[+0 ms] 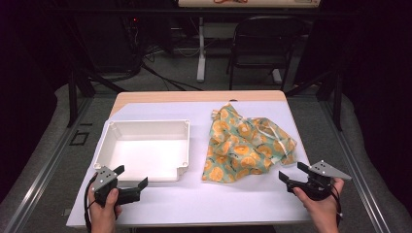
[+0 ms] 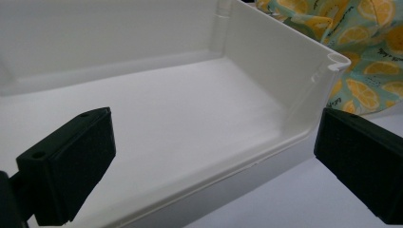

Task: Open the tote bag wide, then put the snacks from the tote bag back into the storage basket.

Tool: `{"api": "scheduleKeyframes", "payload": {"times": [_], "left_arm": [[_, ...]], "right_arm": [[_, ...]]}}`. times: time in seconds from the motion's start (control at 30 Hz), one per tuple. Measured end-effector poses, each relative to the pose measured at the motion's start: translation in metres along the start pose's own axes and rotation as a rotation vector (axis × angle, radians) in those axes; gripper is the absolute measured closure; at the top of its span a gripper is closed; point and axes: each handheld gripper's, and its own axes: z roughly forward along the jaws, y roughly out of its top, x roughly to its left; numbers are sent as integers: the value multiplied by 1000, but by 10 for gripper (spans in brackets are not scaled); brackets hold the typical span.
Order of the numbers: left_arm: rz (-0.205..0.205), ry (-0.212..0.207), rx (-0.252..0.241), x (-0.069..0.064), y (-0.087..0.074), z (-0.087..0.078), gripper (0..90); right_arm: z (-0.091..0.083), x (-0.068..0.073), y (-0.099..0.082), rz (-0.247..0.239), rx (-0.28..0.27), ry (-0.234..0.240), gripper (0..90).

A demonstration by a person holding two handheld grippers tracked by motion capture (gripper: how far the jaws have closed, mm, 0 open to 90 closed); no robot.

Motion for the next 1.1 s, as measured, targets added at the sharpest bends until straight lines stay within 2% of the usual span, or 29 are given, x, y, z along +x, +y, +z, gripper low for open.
{"api": "scheduleKeyframes", "payload": {"times": [0.17, 0.3, 0.47, 0.63, 0.67, 0.87, 0.9, 1.1], "left_arm": [[5, -2, 6, -1, -1, 0, 1], [6, 3, 16, 0, -1, 1, 1], [3, 4, 34, 0, -3, 2, 1], [3, 3, 33, 0, -2, 0, 1], [6, 4, 31, 0, -3, 1, 1], [8, 0, 34, -1, -3, 2, 2], [9, -5, 37, 0, -3, 2, 2], [15, -10, 43, -1, -3, 2, 2]], "right_arm": [[0, 1, 6, 8, -18, 5, 154], [2, 2, 14, -9, -24, -5, 148], [7, 0, 34, 26, -51, 5, 142], [14, 0, 47, 25, -51, -3, 135], [20, 1, 55, 12, -45, -5, 126], [33, 2, 71, -1, -48, -2, 112], [39, 1, 77, -5, -44, -7, 111], [56, -1, 88, -18, -32, -6, 101]]}}
